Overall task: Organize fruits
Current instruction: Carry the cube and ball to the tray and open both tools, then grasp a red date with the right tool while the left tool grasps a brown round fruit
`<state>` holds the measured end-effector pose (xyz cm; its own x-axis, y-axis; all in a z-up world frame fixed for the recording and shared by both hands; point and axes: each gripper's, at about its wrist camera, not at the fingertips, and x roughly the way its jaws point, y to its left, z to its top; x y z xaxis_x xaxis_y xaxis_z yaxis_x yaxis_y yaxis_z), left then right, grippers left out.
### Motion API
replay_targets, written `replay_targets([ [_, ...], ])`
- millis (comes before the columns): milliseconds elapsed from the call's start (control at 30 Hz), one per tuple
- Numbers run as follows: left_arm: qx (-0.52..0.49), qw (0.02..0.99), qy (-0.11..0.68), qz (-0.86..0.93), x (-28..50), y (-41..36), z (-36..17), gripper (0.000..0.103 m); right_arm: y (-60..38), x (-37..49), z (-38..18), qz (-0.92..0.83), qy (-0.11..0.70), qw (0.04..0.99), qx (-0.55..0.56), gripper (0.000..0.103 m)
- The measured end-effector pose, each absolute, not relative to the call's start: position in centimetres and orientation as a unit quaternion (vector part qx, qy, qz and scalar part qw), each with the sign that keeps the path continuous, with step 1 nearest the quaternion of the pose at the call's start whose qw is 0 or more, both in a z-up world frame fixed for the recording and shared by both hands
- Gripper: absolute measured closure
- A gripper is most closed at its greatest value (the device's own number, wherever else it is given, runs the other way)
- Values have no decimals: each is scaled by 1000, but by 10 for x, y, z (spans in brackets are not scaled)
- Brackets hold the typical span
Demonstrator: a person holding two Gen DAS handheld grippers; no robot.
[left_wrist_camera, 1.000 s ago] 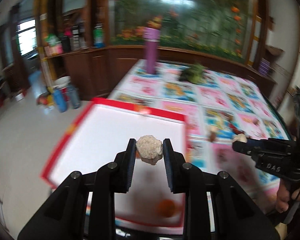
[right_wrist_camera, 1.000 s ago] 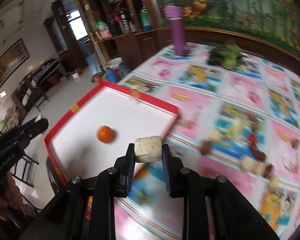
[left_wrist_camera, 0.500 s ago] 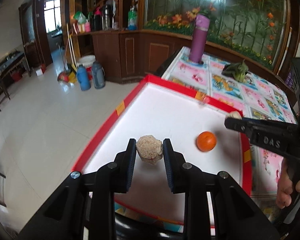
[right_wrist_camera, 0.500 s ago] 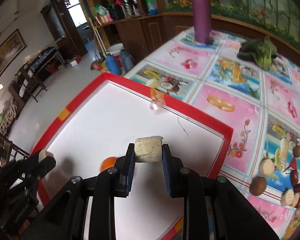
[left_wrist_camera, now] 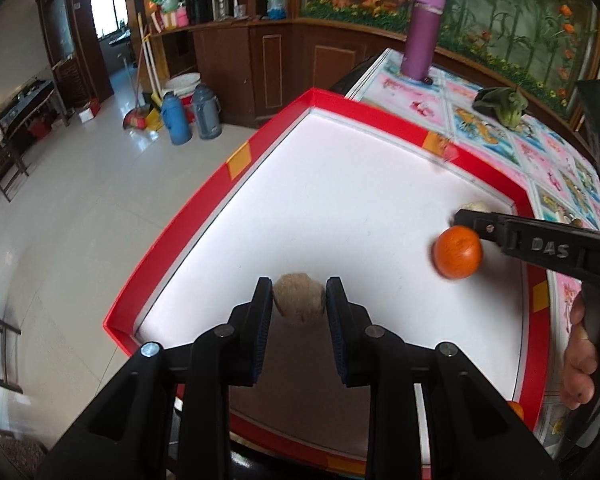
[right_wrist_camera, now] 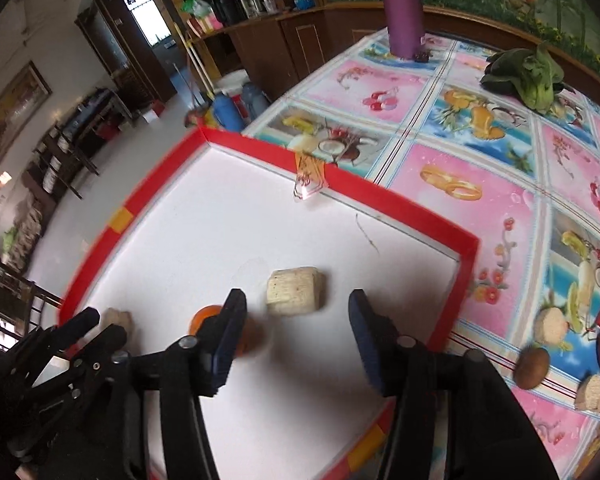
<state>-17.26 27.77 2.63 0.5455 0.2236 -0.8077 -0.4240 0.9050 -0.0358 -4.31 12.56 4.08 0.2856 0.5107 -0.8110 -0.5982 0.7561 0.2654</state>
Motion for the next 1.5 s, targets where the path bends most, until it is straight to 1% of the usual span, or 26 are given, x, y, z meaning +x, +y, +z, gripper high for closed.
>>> replay_targets([
  [67,-117,872,437,187,-176,278,30,60,109,-47,52,347,474,808,-32,50],
  [100,-115,875,430,189,-180,277,34,51,97,-49,58,344,468,814,-25,50],
  [133,-113,877,425,193,-182,276,38,45,84,-50,63,342,461,819,-16,50],
  [267,-94,892,395,199,-195,265,61,41,20,-61,82,320,436,841,12,49],
  [367,-82,905,379,174,-198,245,76,35,-26,-64,90,290,424,858,14,49],
  [433,-68,913,373,152,-197,226,83,29,-60,-67,93,263,421,868,19,49],
  [500,-53,920,371,117,-195,203,87,26,-93,-69,91,240,422,874,30,48],
  [733,-13,922,387,6,-175,123,85,25,-164,-73,69,184,437,879,43,47],
  [867,5,910,412,-44,-167,83,74,25,-171,-68,57,186,446,874,51,47],
  [1067,15,899,433,-63,-147,62,64,25,-159,-54,45,188,447,874,32,49],
  [1100,19,898,435,-61,-140,62,63,26,-158,-50,43,186,449,873,34,51],
  [1167,22,896,439,-59,-129,62,60,26,-157,-41,39,189,458,867,45,63],
  [1267,18,890,451,-62,-109,64,56,27,-152,-31,31,190,467,862,49,69],
  [1333,10,885,461,-63,-96,65,52,34,-150,-28,27,190,469,861,52,70],
  [1367,6,883,465,-65,-91,66,50,35,-150,-27,27,191,468,861,54,71],
  [1433,-1,880,471,-60,-81,65,47,42,-150,-28,27,195,467,861,54,73],
  [1500,-2,878,475,-61,-73,61,44,42,-150,-26,24,199,471,858,57,74],
])
